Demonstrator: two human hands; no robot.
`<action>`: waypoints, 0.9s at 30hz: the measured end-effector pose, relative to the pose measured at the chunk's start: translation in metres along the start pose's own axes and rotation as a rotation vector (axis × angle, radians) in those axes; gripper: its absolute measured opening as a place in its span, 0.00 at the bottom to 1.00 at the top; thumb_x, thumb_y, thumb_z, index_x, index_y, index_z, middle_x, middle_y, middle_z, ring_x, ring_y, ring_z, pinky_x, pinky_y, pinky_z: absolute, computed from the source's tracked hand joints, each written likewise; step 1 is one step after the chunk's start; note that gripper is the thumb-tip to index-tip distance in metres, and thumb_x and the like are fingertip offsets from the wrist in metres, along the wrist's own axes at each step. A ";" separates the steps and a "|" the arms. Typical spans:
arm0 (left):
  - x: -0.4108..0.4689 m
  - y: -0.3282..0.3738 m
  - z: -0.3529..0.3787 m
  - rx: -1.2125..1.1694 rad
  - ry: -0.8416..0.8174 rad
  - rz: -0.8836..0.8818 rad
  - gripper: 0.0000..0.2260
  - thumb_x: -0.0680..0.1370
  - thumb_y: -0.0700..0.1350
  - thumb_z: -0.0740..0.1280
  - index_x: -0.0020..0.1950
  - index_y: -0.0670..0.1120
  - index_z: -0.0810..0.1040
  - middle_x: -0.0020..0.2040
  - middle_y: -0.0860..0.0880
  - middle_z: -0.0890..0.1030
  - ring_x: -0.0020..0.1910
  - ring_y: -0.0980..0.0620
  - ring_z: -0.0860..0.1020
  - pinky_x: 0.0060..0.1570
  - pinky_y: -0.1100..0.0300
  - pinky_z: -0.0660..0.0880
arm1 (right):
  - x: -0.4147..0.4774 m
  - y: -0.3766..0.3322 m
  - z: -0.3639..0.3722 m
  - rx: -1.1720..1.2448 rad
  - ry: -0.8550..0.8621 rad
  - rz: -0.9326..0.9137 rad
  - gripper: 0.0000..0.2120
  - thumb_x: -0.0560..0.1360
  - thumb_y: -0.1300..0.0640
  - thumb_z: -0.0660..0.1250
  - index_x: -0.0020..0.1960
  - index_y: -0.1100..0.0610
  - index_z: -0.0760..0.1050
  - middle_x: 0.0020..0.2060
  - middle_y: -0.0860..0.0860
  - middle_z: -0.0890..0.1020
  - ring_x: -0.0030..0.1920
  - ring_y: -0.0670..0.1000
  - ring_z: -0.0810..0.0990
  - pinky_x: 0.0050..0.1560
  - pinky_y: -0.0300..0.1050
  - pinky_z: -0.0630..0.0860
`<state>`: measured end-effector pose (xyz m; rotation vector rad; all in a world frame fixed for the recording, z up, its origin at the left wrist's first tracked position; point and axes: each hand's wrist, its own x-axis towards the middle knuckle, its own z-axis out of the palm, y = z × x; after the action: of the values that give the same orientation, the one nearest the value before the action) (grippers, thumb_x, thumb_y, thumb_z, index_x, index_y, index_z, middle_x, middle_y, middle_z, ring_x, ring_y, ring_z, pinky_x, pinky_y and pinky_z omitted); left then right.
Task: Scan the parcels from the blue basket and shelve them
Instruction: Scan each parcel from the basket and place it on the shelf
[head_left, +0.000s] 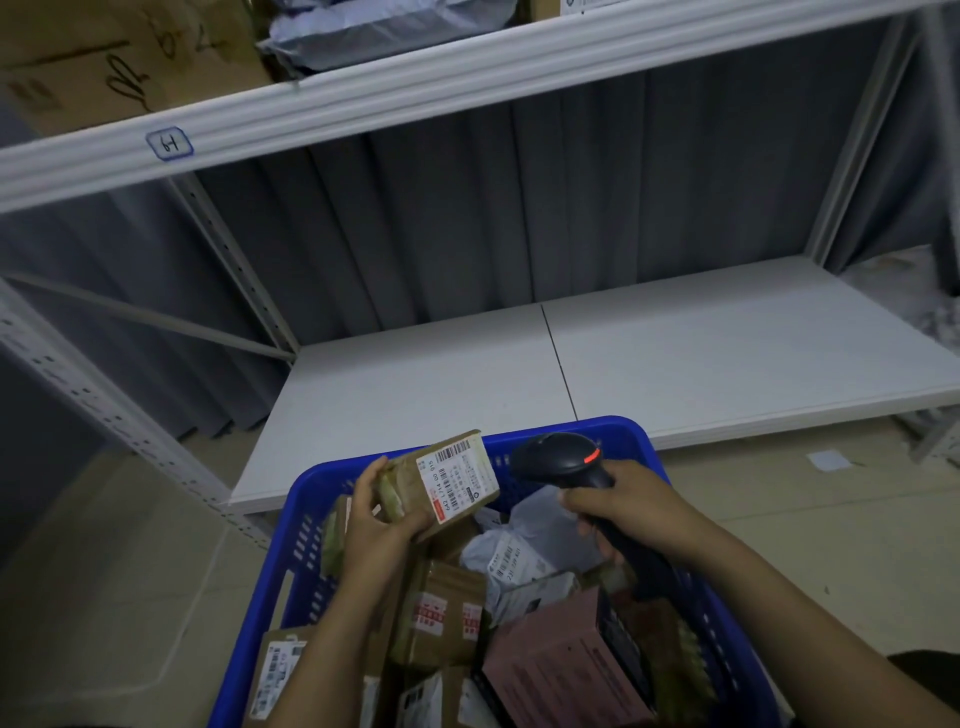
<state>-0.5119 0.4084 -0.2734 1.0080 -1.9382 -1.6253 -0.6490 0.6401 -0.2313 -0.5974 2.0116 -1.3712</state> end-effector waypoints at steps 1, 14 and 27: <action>-0.001 0.004 0.002 -0.008 -0.018 0.011 0.33 0.71 0.36 0.73 0.66 0.64 0.66 0.66 0.48 0.71 0.57 0.49 0.75 0.49 0.51 0.79 | 0.000 -0.002 0.000 0.010 0.016 -0.008 0.09 0.75 0.56 0.69 0.39 0.59 0.75 0.27 0.53 0.81 0.26 0.52 0.78 0.28 0.40 0.74; -0.019 0.128 0.051 0.006 -0.281 0.228 0.25 0.78 0.54 0.65 0.73 0.59 0.61 0.71 0.50 0.70 0.58 0.52 0.75 0.51 0.52 0.81 | -0.028 -0.043 -0.019 0.254 0.581 -0.222 0.05 0.73 0.58 0.74 0.47 0.54 0.79 0.40 0.50 0.84 0.42 0.48 0.81 0.42 0.41 0.74; -0.023 0.330 0.062 0.184 -0.359 0.751 0.39 0.67 0.48 0.78 0.72 0.56 0.61 0.65 0.56 0.74 0.58 0.59 0.74 0.49 0.71 0.71 | -0.048 -0.223 -0.121 0.283 0.792 -0.550 0.08 0.72 0.53 0.74 0.50 0.51 0.79 0.44 0.48 0.83 0.47 0.48 0.80 0.46 0.45 0.73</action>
<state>-0.6271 0.4850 0.0330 -0.0184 -2.3277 -1.2446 -0.6965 0.6716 0.0211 -0.5449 2.2394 -2.4810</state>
